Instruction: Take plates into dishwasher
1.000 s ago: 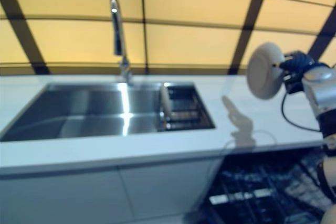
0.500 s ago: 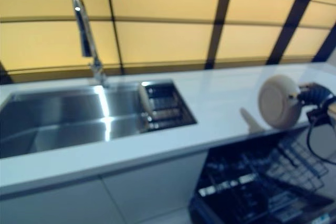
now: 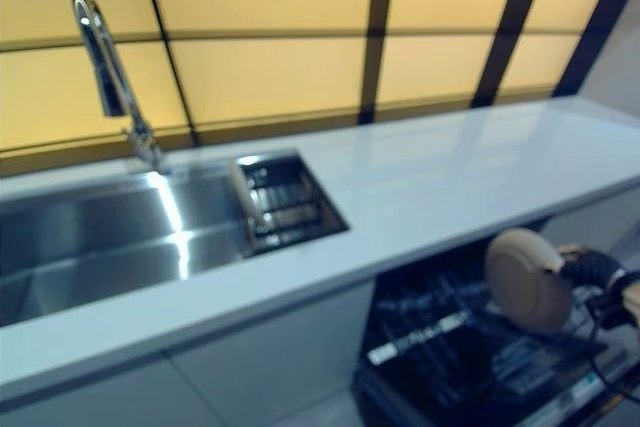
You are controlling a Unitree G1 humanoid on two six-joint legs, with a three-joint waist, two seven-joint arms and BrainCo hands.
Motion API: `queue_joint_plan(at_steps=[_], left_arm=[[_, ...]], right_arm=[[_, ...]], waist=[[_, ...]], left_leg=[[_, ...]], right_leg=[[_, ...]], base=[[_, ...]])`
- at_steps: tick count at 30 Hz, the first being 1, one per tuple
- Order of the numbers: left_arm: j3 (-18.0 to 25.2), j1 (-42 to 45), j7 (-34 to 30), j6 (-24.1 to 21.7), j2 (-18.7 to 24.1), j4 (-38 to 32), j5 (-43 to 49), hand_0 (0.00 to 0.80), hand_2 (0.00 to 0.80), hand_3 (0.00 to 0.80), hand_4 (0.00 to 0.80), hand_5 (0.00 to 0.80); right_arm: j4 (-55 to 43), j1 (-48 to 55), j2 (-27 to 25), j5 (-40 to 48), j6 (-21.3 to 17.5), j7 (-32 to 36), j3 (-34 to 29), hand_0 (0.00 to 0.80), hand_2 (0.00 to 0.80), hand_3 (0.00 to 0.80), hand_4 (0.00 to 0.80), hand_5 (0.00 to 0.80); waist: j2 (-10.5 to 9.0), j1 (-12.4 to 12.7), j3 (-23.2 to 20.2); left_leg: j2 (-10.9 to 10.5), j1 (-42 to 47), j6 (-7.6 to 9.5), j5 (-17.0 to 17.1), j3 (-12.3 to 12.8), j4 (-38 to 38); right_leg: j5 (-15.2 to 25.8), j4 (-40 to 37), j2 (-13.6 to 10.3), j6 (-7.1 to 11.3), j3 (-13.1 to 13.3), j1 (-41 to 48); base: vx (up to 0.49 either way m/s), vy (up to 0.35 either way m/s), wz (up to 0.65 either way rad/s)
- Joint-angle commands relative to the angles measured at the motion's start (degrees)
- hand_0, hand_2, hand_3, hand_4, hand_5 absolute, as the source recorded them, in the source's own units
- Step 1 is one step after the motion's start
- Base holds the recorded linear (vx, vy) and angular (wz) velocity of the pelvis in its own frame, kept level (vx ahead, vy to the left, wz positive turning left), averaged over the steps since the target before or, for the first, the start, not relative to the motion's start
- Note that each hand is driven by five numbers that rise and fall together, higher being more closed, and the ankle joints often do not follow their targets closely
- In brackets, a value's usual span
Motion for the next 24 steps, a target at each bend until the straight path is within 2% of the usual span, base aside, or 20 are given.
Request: queue_joint_plan(at_steps=[1,7,15,24], left_arm=[[1.6,-2.7,-0.4,-0.9,3.7,2.4,1.1,0.000,0.000,0.000,0.000,0.000],[2.1,-2.8,-0.9,0.2,3.6,1.0,1.8,0.000,0.000,0.000,0.000,0.000],[1.1,-3.0,0.0,1.4,2.5,-1.8,1.7,0.000,0.000,0.000,0.000,0.000],[0.3,-3.0,0.3,2.2,1.9,-2.9,1.9,0.000,0.000,0.000,0.000,0.000]], right_arm=[[-1.1,-1.9,2.4,-1.6,-3.2,0.4,-2.4,0.800,0.800,0.800,0.800,0.800],[-3.8,-0.2,8.3,-3.9,-3.2,0.7,-0.3,0.800,0.800,0.800,0.800,0.800],[-4.8,0.9,13.4,-7.8,-3.0,2.0,3.8,0.800,0.800,0.800,0.800,0.800],[-4.5,0.0,16.2,-9.7,-3.5,1.8,7.3,0.800,0.800,0.800,0.800,0.800]], waist=[[-2.80,2.5,0.0],[-2.36,2.6,0.6],[-1.82,3.5,1.0],[-1.51,4.2,1.4]], left_leg=[[-1.8,3.0,2.39,-4.3,0.5,0.2],[-1.8,3.1,2.45,-4.3,0.3,0.2],[-2.0,2.9,2.64,-4.2,0.0,0.2],[-2.2,2.9,2.73,-4.1,-0.4,0.2]], right_leg=[[3.0,0.9,-1.7,3.73,0.3,-1.6],[2.9,0.9,-1.7,3.79,0.1,-1.6],[2.7,0.9,-1.8,3.78,-0.5,-1.5],[2.6,0.8,-2.0,3.78,-1.2,-1.2]], base=[[0.000,0.000,0.00],[0.000,0.000,0.00],[0.000,0.000,0.00],[0.000,0.000,0.00]])
